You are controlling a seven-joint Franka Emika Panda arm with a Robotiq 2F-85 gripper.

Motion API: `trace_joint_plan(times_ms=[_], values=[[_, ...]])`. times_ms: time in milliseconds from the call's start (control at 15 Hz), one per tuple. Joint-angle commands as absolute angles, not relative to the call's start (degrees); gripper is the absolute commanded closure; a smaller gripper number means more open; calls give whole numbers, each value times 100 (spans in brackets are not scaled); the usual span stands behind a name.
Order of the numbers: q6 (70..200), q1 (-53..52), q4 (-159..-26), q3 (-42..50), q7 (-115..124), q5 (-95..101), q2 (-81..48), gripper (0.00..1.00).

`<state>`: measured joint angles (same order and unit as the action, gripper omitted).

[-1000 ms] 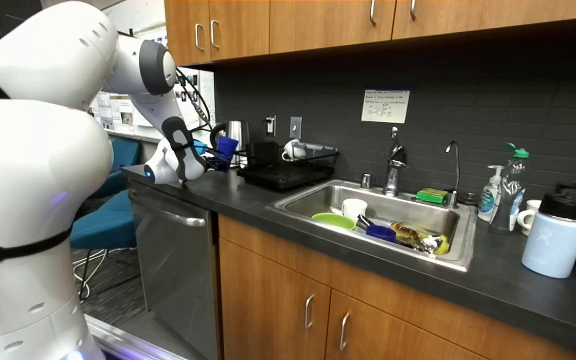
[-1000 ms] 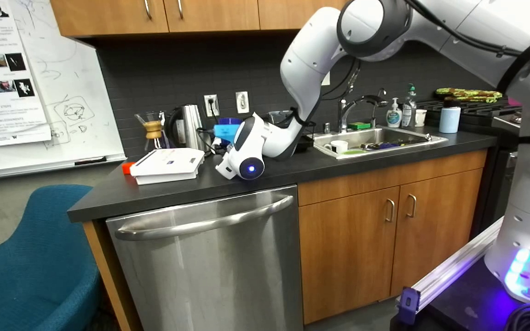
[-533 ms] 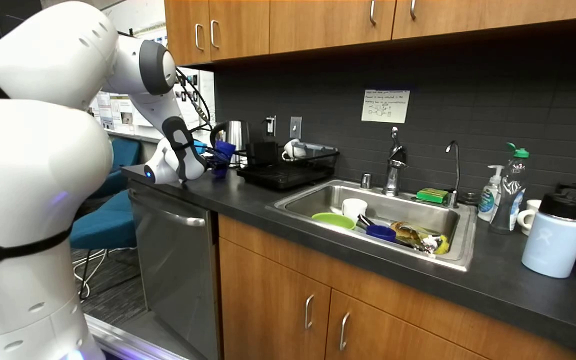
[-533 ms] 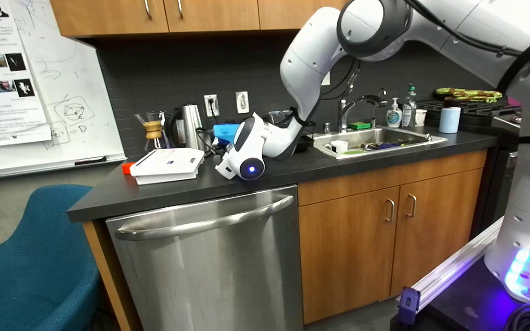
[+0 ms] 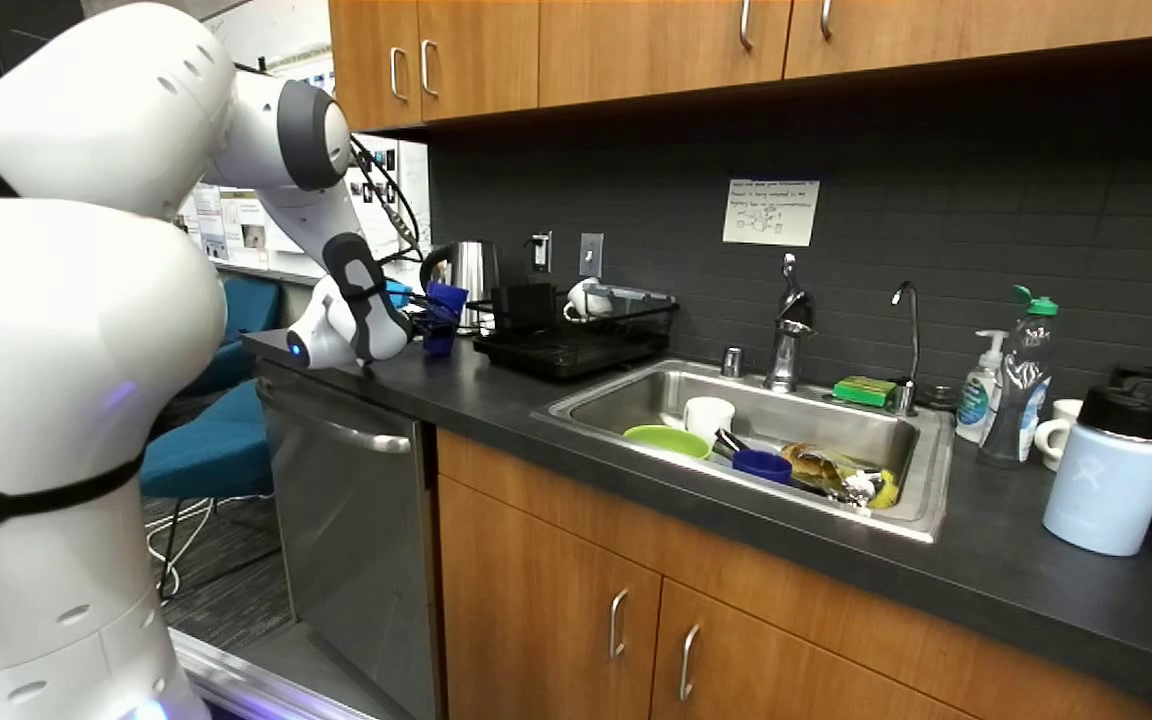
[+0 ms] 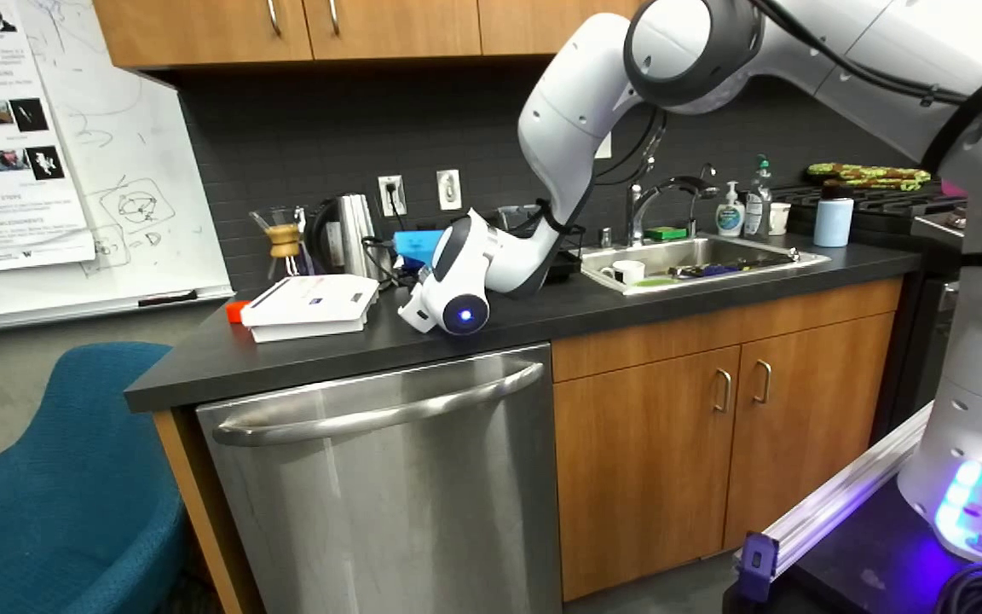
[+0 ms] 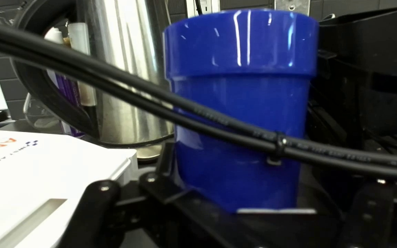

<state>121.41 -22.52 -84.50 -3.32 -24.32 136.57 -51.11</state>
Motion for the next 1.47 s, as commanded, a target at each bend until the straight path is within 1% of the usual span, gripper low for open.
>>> trace_joint_plan(times_ms=[0,267,733,1400], values=[[12393,-2176,-8530,-421,-2665,13255,-4958,0],[12614,-2170,-8622,-471,-2782,12821,-4815,0],[12722,-2185,-8638,-461,-2786,12703,-4710,0],[13257,-2117,-8986,-514,-3267,11924,-4218,0]])
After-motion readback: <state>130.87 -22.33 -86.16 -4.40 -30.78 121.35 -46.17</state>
